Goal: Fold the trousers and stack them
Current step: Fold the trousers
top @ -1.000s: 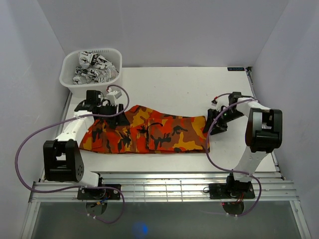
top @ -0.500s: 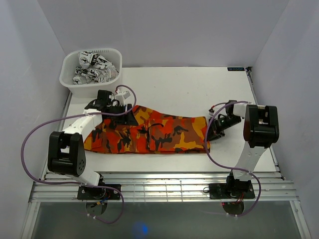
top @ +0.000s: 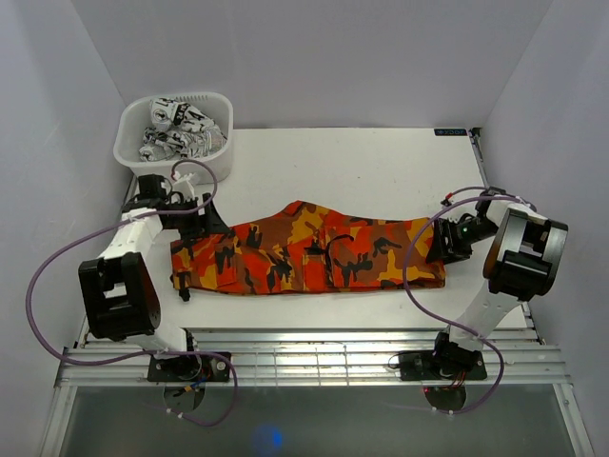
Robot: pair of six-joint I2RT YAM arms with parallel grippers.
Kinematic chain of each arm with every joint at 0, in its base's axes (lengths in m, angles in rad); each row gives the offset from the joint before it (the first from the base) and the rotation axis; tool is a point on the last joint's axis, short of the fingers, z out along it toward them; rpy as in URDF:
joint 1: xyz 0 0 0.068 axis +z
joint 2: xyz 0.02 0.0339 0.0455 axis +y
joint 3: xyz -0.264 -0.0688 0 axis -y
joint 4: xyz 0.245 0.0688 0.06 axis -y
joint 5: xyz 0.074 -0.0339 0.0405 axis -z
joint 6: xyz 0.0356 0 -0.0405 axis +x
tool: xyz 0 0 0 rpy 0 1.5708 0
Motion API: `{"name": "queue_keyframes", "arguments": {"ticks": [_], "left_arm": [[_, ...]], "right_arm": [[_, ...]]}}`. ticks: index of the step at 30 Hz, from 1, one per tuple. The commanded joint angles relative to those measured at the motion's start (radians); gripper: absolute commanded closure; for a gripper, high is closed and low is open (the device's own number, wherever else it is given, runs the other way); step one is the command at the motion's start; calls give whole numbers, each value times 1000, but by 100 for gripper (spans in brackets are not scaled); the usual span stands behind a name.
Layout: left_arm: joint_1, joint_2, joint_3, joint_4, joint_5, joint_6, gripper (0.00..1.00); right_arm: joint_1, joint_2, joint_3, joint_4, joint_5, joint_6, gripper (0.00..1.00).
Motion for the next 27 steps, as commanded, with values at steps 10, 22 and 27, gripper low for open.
{"name": "queue_keyframes", "arguments": {"ticks": [10,22,27], "left_arm": [[379,-38,63,-247,82,249,12],[463,56,-12,-179,41,358,15],[462,70,-55,-193,128,390,16]], "right_arm": [[3,111,14,40,-63,-75,42],[-90,10,107,-72,-115,-110,92],[-129,-42,306,-255,-186,-121,92]]}}
